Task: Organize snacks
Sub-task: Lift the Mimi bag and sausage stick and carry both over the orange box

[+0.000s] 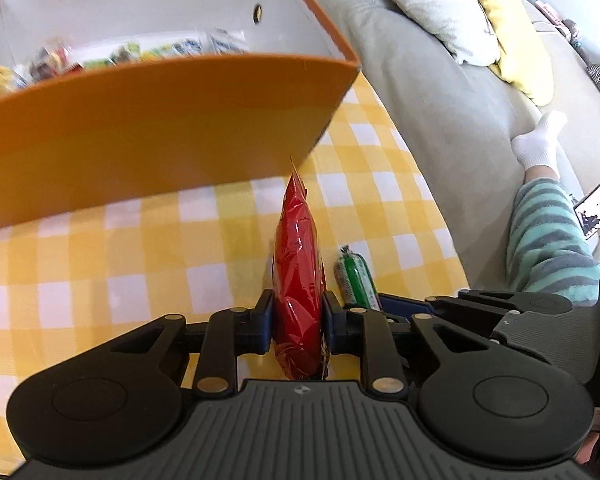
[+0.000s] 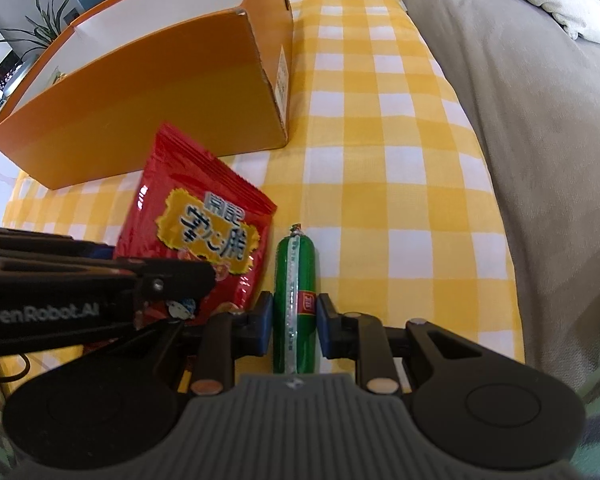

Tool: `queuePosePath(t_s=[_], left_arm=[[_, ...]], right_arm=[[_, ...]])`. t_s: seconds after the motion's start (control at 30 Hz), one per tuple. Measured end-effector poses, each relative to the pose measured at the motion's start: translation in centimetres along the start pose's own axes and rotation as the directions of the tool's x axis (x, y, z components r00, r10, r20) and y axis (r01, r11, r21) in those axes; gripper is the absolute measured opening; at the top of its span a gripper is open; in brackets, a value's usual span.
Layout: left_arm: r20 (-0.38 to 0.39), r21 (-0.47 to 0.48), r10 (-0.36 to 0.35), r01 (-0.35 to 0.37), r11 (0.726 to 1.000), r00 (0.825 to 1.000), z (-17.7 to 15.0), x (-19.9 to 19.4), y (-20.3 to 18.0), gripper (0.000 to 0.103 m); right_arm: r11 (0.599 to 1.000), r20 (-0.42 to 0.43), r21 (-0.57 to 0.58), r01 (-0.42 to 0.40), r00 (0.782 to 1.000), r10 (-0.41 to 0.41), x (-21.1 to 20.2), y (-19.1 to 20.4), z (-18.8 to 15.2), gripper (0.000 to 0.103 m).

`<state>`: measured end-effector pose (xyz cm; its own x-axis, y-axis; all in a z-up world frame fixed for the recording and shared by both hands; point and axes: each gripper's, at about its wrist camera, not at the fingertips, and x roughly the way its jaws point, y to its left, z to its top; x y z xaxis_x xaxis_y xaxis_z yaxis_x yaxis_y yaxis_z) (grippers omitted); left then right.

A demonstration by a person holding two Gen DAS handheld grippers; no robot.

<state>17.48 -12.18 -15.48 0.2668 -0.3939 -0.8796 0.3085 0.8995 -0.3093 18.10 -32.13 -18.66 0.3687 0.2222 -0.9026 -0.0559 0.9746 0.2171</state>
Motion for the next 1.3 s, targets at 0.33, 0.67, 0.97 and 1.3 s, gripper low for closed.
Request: queuePosePath(t_s=[0.33,0.67,0.97,1.3], left_arm=[[0.081,0.002,0.017,-0.018,1.000,0.997,-0.3,-3.8,0.3,0.026],[0.205,-0.001,0.032,-0.033,0.999,0.978,0.8,-9.1,0.9,0.026],[0.302,-0.007,0.083,-0.085,0.996,0.950,3.1,-12.8,2.8,0.026],[0.349,0.004,0.138,-0.149,0.989,0.927,6.6,-15.6,5.1,0.026]], right_arm=[[1.000,0.037,0.002,-0.001,0.999,0.001,-1.6,0.6,-0.2,0.019],[1.000,0.168,-0.026,0.000,0.986,0.004,-6.6,3.0,1.3,0.019],[0.994,0.253,-0.109,0.002,0.967,0.026,-9.6,5.4,4.5,0.019],[0.978,0.308,-0.210,0.014,0.950,0.052,-10.7,8.6,9.4,0.019]])
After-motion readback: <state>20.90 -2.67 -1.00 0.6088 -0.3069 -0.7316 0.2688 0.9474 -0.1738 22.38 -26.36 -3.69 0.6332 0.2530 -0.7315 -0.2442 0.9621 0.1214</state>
